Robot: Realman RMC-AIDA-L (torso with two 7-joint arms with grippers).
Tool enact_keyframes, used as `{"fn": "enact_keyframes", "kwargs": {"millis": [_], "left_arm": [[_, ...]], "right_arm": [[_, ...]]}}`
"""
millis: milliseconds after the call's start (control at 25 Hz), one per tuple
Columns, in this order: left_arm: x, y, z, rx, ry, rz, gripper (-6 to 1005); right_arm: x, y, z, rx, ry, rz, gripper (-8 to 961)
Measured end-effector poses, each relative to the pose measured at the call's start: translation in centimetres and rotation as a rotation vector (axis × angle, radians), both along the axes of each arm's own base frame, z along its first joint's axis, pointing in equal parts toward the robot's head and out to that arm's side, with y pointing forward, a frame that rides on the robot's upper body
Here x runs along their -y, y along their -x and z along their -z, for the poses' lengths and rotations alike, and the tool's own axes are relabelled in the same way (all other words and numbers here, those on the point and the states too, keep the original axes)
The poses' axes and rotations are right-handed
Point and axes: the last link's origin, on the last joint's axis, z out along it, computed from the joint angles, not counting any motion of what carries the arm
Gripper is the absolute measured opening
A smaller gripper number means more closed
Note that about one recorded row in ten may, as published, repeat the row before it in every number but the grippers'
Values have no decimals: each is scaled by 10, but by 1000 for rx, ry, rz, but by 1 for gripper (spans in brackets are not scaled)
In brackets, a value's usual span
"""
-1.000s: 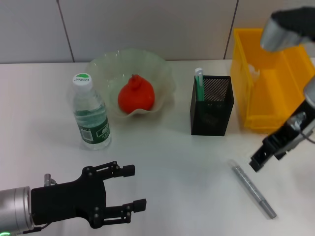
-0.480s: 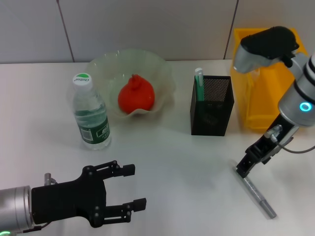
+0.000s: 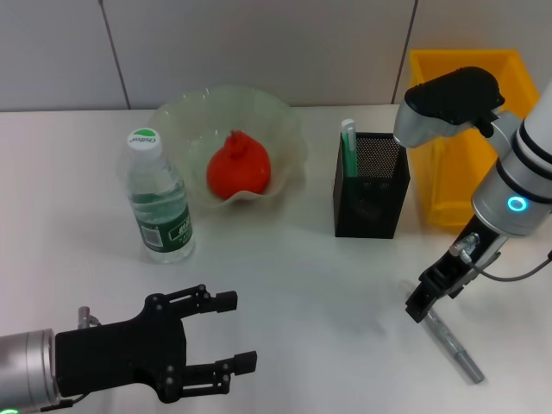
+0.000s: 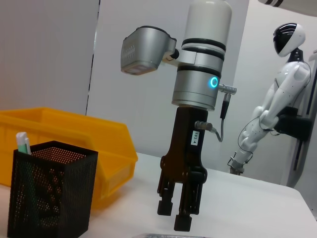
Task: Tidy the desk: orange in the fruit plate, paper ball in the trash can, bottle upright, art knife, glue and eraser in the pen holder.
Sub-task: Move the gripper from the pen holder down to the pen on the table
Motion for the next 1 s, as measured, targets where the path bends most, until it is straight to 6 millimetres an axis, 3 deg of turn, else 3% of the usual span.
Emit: {"fn": "enact_keyframes", "kwargs": {"millis": [400, 640, 1000], "left_arm": [[2, 1, 1, -1, 6, -2, 798], [5, 2, 1, 0, 9, -5, 798], [6, 2, 1, 11, 10, -6, 798]], "right_arm": [[2, -6, 6, 15, 10, 2, 572], [0, -9, 10, 43, 3, -22, 405], [-1, -8, 12, 46, -2, -34, 404]]}}
